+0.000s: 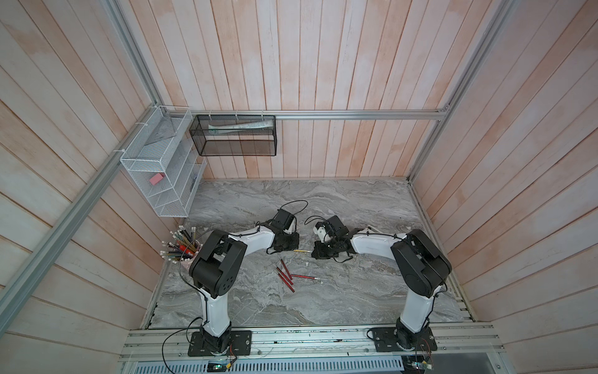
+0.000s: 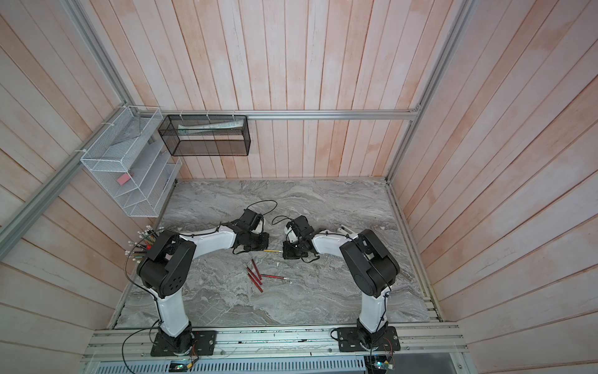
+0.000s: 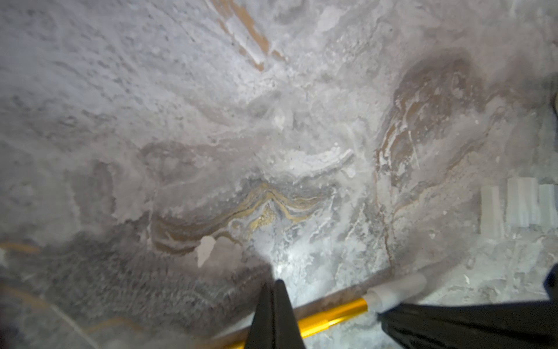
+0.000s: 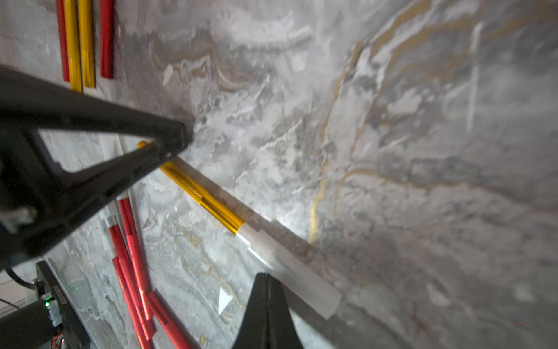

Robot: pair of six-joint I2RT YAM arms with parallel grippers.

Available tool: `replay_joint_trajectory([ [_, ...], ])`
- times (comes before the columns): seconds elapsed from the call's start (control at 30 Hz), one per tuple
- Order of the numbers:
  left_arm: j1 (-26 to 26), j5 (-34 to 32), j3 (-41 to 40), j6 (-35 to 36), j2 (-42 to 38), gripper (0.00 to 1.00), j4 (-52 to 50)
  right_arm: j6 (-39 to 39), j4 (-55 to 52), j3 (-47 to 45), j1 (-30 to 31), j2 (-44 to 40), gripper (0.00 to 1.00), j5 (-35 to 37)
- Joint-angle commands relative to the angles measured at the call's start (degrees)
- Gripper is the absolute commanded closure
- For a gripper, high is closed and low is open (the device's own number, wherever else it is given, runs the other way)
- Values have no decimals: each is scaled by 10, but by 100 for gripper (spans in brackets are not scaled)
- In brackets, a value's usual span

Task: Remove protective caps from carving knives
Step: Adjust the carving knife at the center of the board.

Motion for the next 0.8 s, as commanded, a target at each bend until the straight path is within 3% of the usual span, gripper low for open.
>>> replay_joint_trajectory([
  [0.0,-8,8,5,0,18,100,-2,-10,10,20,-16,28,100,-2],
  [0.53,-29,-5,10,-11,5,99,-19,-15,14,84,-31,79,100,-21],
  [0.77,-37,-61,-10,-11,-41,78,-21,-8,22,65,-37,62,100,-31],
])
